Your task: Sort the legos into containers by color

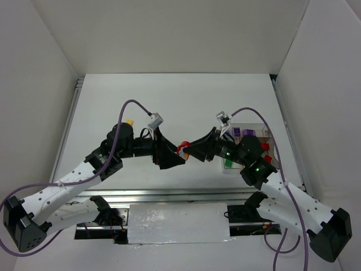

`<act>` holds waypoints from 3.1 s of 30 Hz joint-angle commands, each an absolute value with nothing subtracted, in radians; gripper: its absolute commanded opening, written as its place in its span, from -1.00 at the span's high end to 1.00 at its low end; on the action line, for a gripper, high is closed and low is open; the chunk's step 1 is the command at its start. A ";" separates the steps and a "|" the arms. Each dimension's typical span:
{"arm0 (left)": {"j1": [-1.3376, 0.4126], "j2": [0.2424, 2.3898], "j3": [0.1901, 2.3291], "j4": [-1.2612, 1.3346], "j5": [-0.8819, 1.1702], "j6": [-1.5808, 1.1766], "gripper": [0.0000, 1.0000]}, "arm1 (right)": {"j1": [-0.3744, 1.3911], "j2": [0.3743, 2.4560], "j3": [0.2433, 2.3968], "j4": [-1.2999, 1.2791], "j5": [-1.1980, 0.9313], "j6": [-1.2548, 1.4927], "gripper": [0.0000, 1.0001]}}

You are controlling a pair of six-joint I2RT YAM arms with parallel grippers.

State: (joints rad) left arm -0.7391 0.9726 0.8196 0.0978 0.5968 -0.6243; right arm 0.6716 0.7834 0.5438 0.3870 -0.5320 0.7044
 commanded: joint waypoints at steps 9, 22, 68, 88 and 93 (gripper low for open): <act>-0.712 0.928 1.043 -0.575 -0.336 -0.634 -0.99 | 0.042 0.796 0.649 -0.531 0.582 0.810 1.00; -0.707 0.910 0.971 -0.548 -0.255 -0.612 -0.99 | -0.198 1.006 0.730 -0.535 0.635 0.880 1.00; -0.181 1.689 1.302 -0.490 -0.352 -0.520 -0.99 | 0.135 0.706 0.687 -0.261 -0.368 0.514 -0.99; -0.109 1.991 1.333 -0.452 -0.202 -0.525 0.35 | 0.140 0.643 0.652 -0.248 -0.442 0.480 -0.99; -0.110 1.981 1.347 -0.483 -0.209 -0.537 0.76 | 0.140 0.634 0.655 -0.255 -0.425 0.479 -0.99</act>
